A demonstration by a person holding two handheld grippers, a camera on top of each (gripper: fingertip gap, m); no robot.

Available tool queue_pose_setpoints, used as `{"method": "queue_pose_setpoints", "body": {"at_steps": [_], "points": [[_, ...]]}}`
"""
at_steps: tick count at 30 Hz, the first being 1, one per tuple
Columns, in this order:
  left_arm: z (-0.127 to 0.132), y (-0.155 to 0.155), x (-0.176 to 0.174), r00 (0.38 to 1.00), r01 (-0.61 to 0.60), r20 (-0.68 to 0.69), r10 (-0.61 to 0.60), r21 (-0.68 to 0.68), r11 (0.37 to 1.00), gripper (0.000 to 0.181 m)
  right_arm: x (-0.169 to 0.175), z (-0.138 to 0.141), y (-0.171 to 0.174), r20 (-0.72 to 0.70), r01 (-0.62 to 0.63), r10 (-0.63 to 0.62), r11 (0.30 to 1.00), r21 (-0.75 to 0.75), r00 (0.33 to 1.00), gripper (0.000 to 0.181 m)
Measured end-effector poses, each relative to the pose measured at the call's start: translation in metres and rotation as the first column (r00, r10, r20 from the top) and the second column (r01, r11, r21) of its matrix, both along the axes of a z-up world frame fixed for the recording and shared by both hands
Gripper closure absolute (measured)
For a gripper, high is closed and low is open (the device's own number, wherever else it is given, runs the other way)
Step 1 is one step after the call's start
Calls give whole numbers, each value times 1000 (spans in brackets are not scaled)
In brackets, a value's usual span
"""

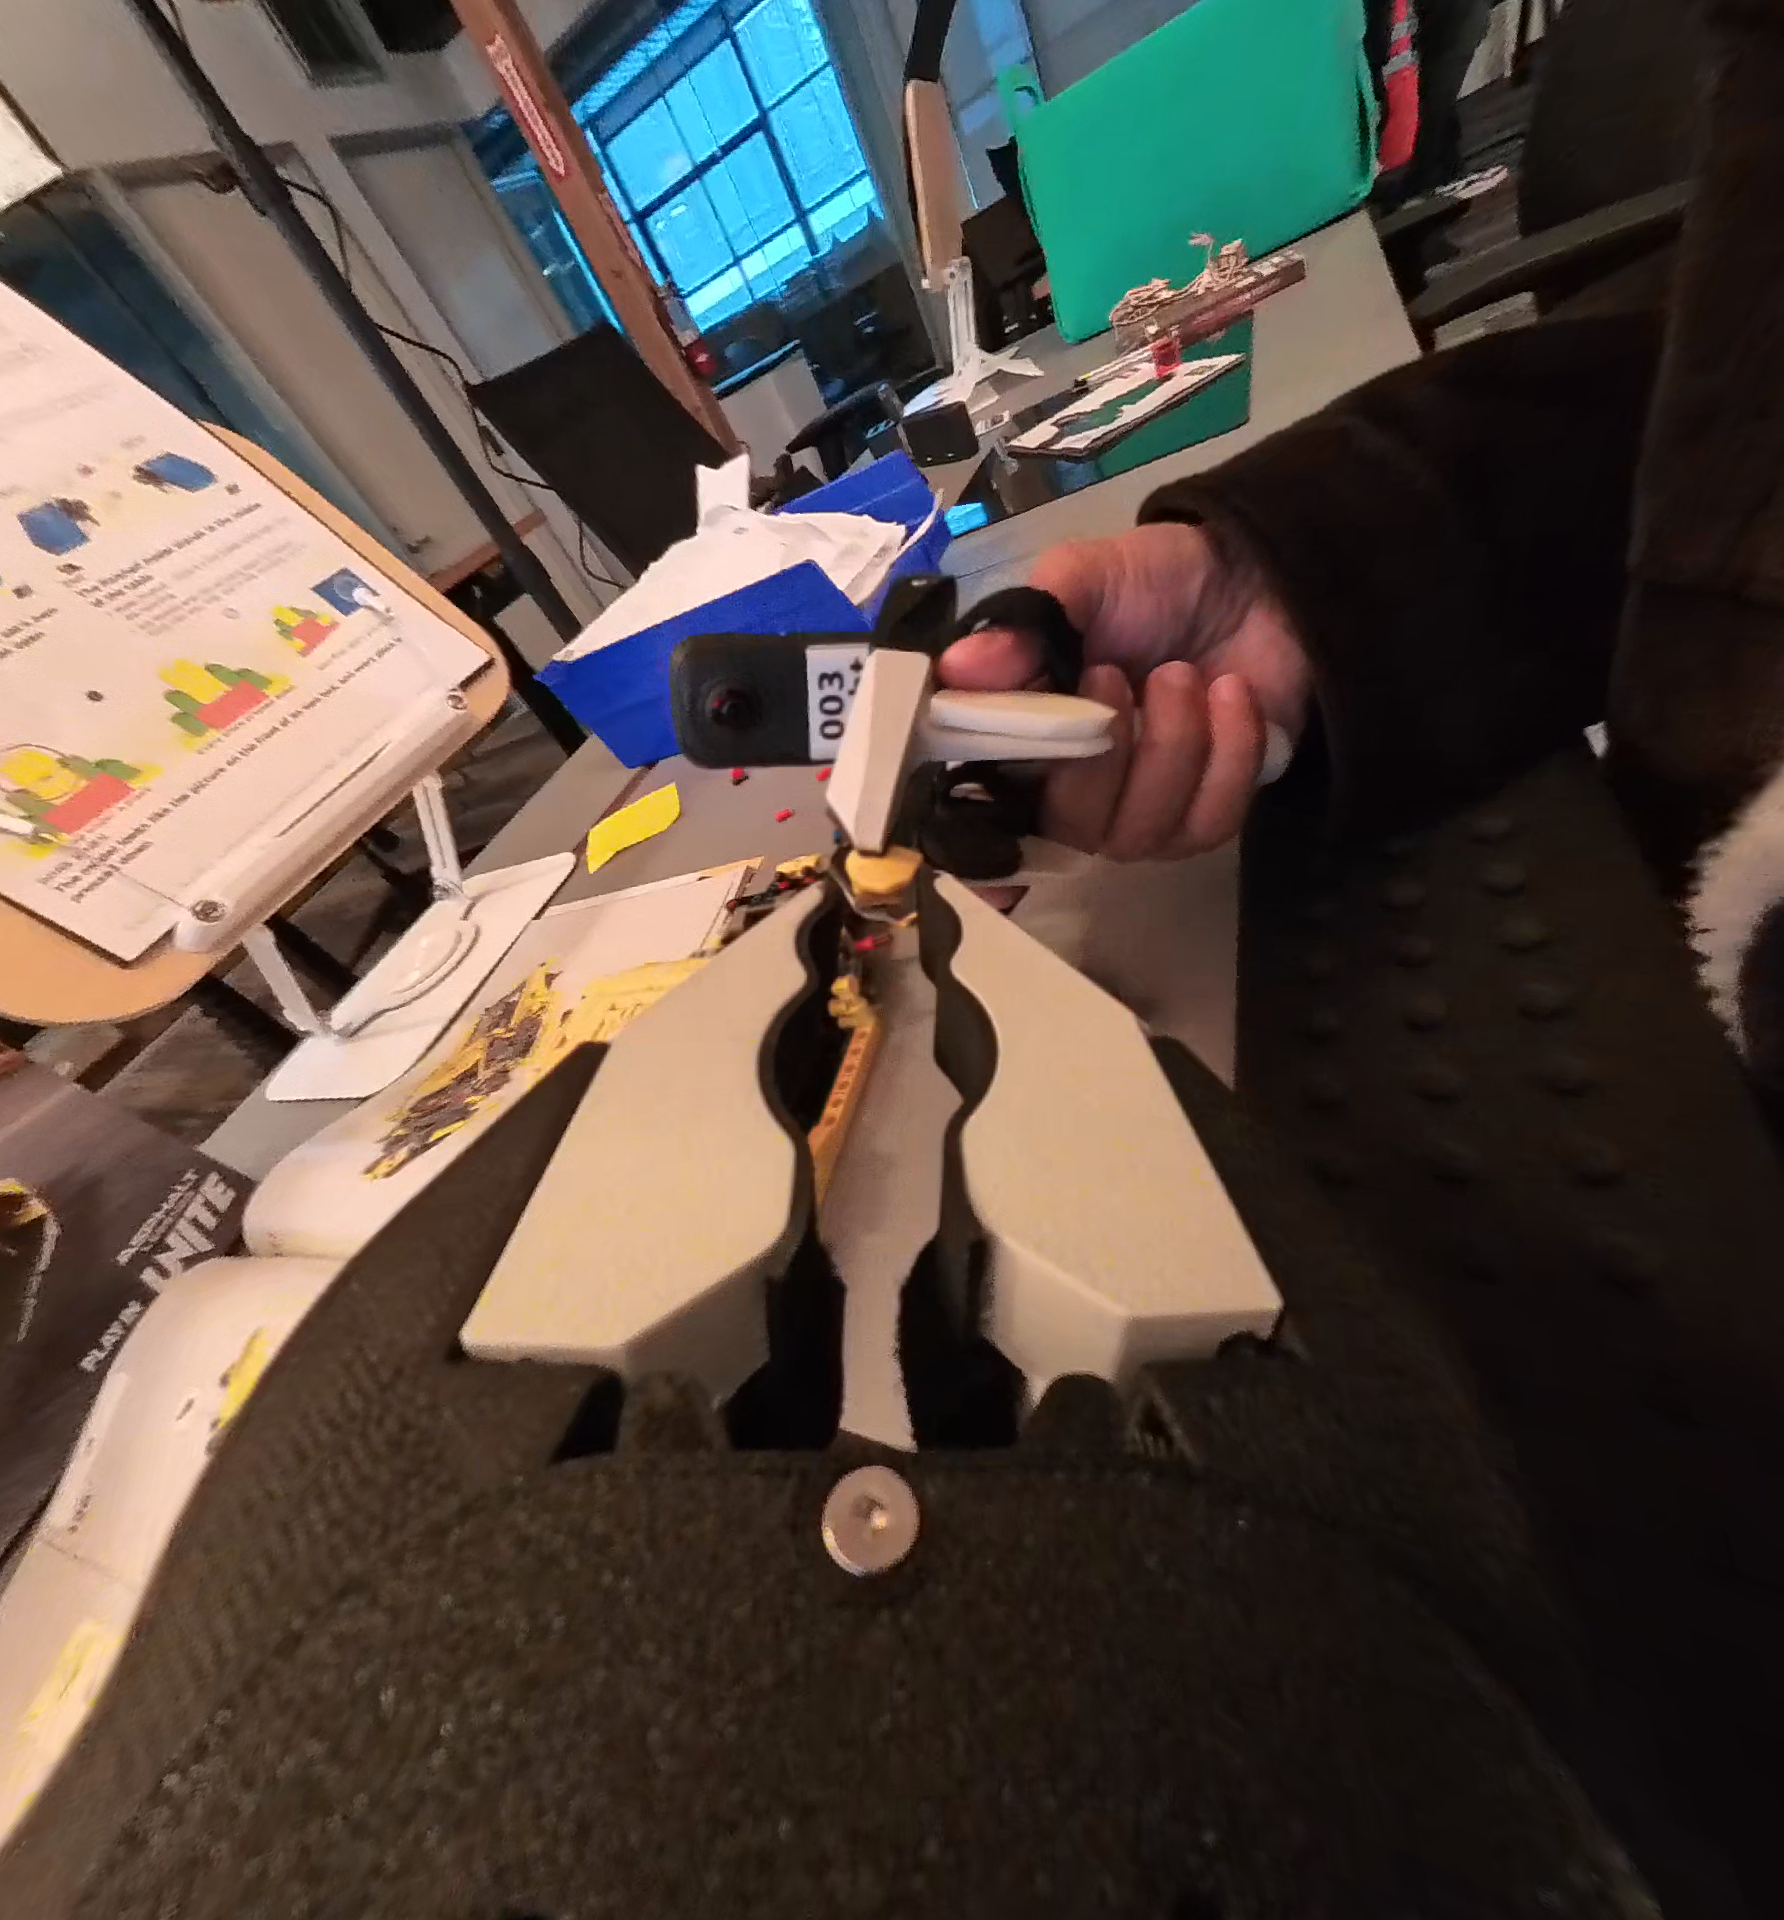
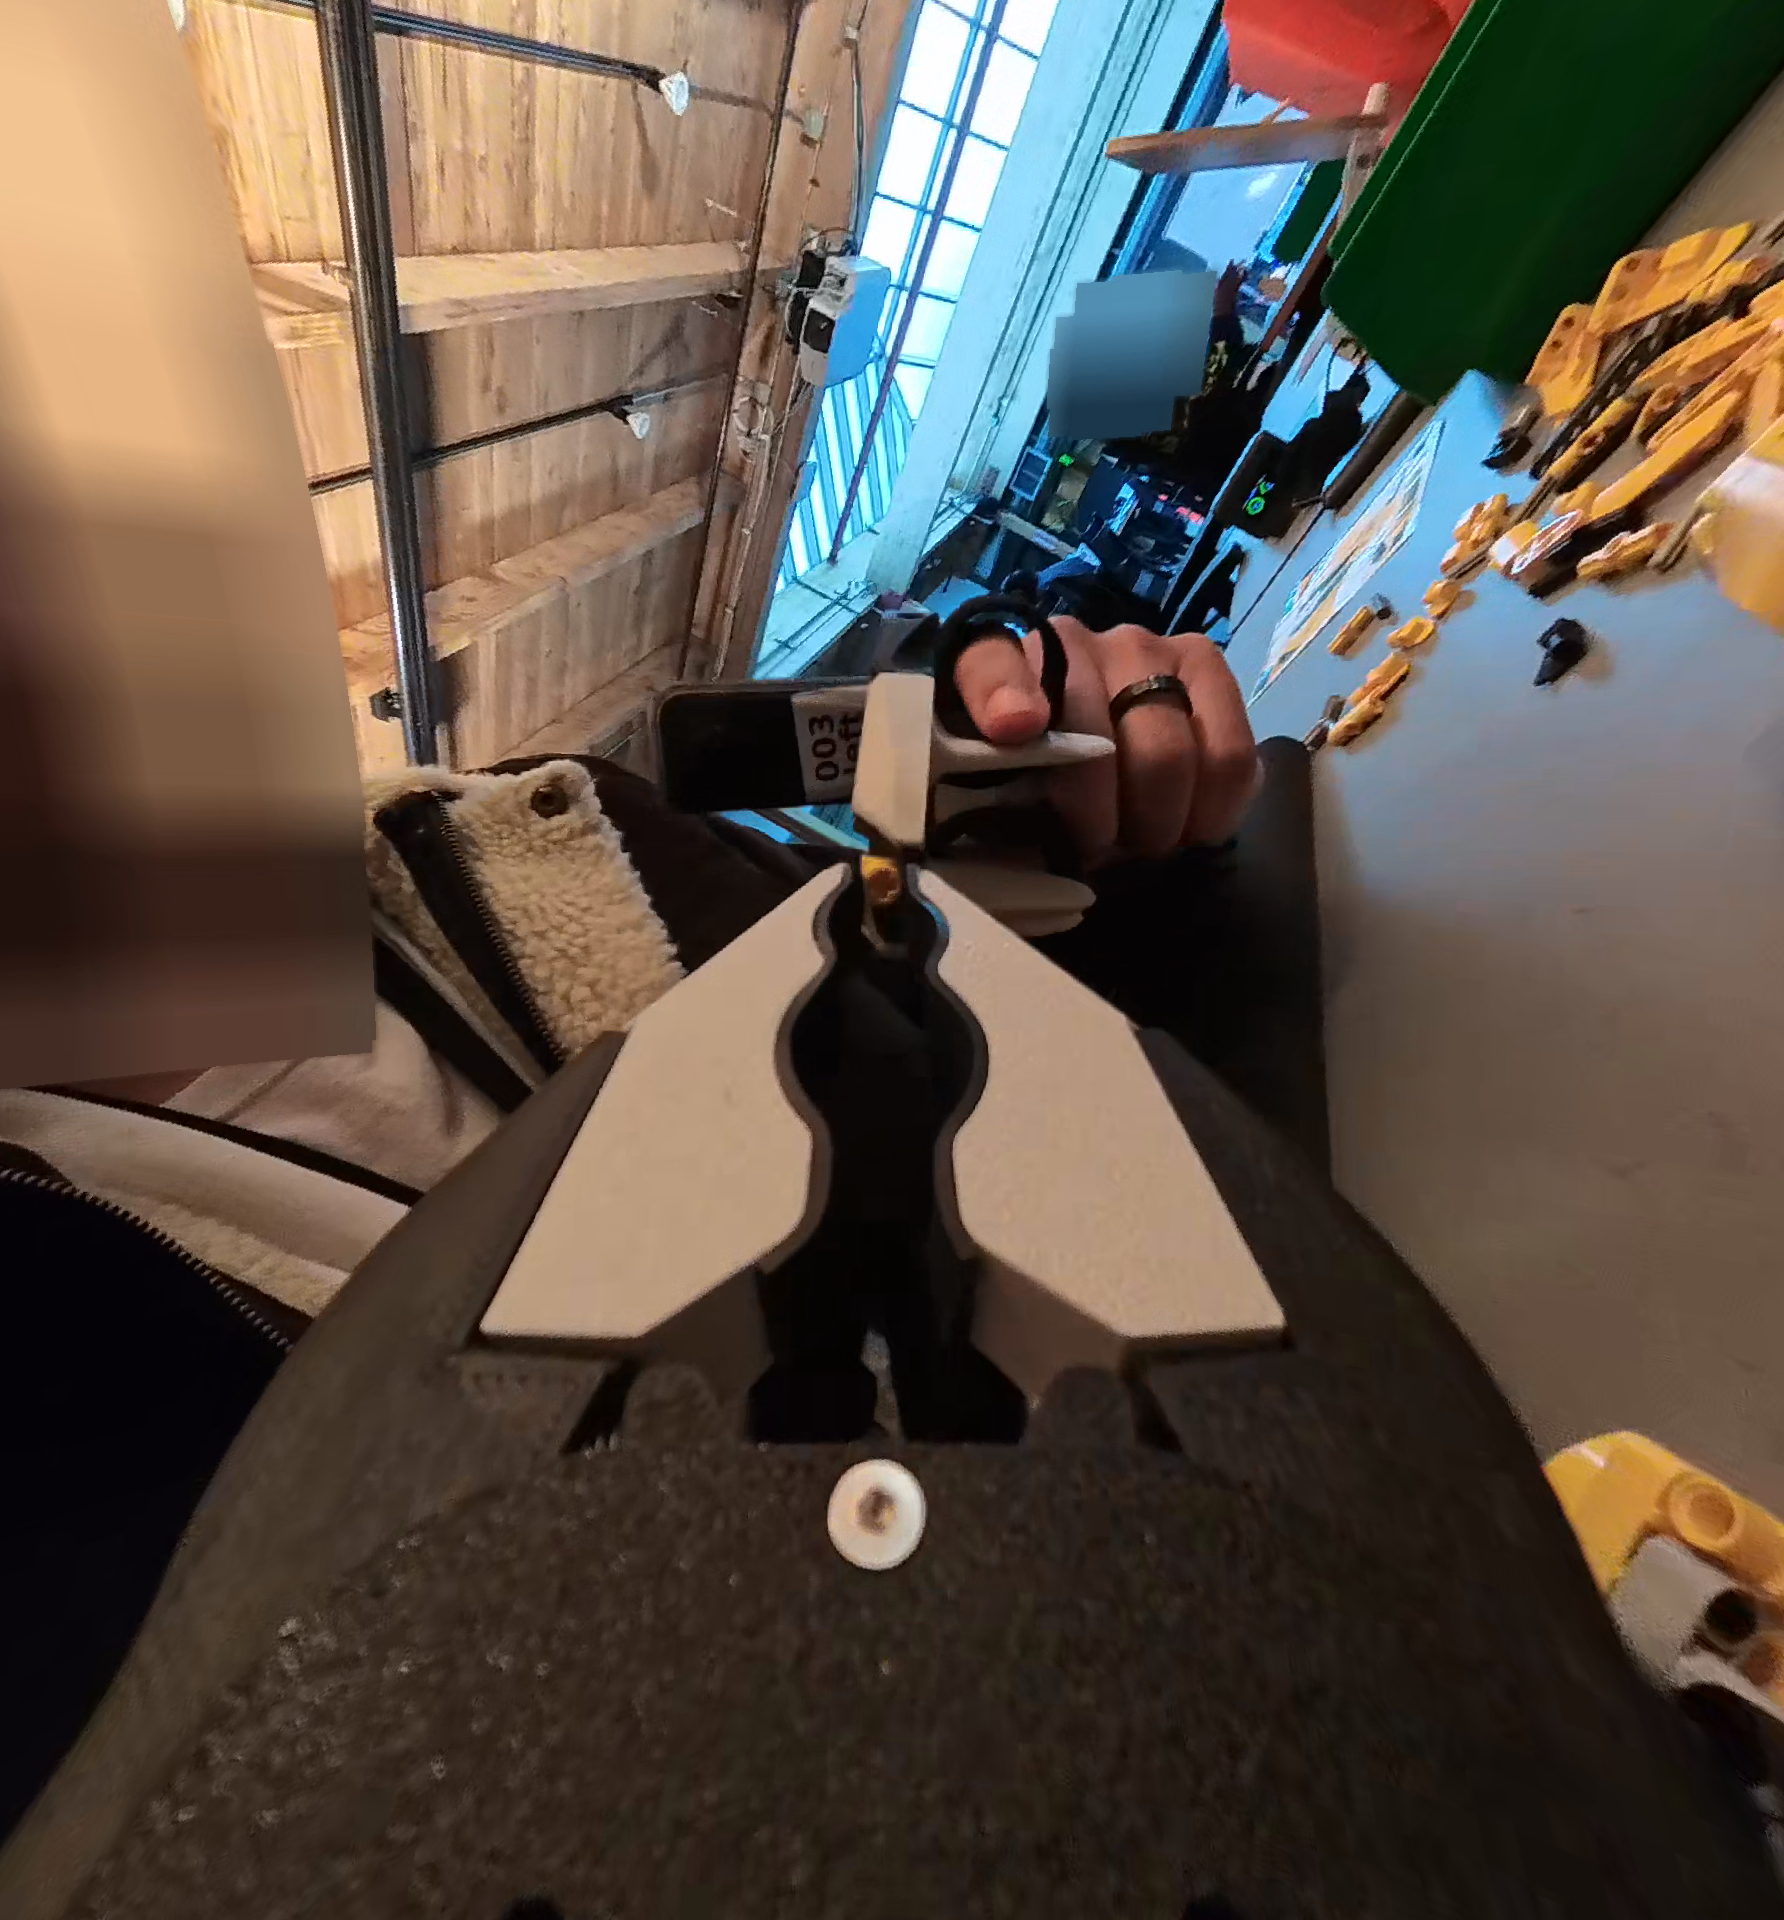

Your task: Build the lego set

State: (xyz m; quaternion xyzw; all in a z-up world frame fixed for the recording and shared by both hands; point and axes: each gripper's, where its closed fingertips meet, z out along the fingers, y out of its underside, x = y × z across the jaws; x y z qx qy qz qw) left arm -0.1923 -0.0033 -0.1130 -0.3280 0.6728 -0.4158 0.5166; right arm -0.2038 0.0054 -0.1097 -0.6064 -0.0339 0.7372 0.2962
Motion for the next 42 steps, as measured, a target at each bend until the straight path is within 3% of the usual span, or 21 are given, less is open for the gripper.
{"method": "queue_pose_setpoints", "body": {"at_steps": [7, 13, 18, 23, 26, 30, 35, 37, 39, 42], "points": [[-6, 0, -2, 1000, 4, -10, -4, 67, 998, 171, -2, -7, 1, -22, -30, 29, 998, -48, 999, 175], [-12, 13, 5, 996, -92, 2, 92, 111, 990, 173, 7, -14, 14, 33, 71, -69, 996, -61, 997, 173], [-12, 20, 5, 997, -78, -30, 76, -76, 994, 173, 35, -17, 23, 196, 260, -258, 966, 20, 946, 166], [-22, 23, 7, 993, -66, -113, 45, -194, 979, 173, 38, -1, 9, 375, 310, -358, 933, 184, 855, 163], [-26, 28, 7, 987, -86, -155, 46, -264, 961, 173, 48, 14, -6, 486, 348, -498, 862, 369, 718, 160], [-26, 38, 8, 980, -146, -171, 97, -299, 943, 172, 80, 36, -45, 506, 461, -726, 687, 562, 465, 156], [-29, 47, 12, 965, -226, -212, 154, -377, 898, 172, 150, 30, -156, 575, 545, -814, 518, 660, 78, 156], [-25, 45, 14, 966, -230, -202, 160, -394, 890, 172, 185, 17, -219, 631, 637, -775, 478, 604, -17, 155], [-20, 40, 16, 969, -230, -177, 173, -383, 895, 172, 207, -10, -281, 723, 660, -685, 503, 558, -90, 144], [-20, 26, 21, 970, -225, -173, 172, -365, 904, 172, 217, -66, -347, 802, 525, -532, 617, 587, -271, 142]]}}
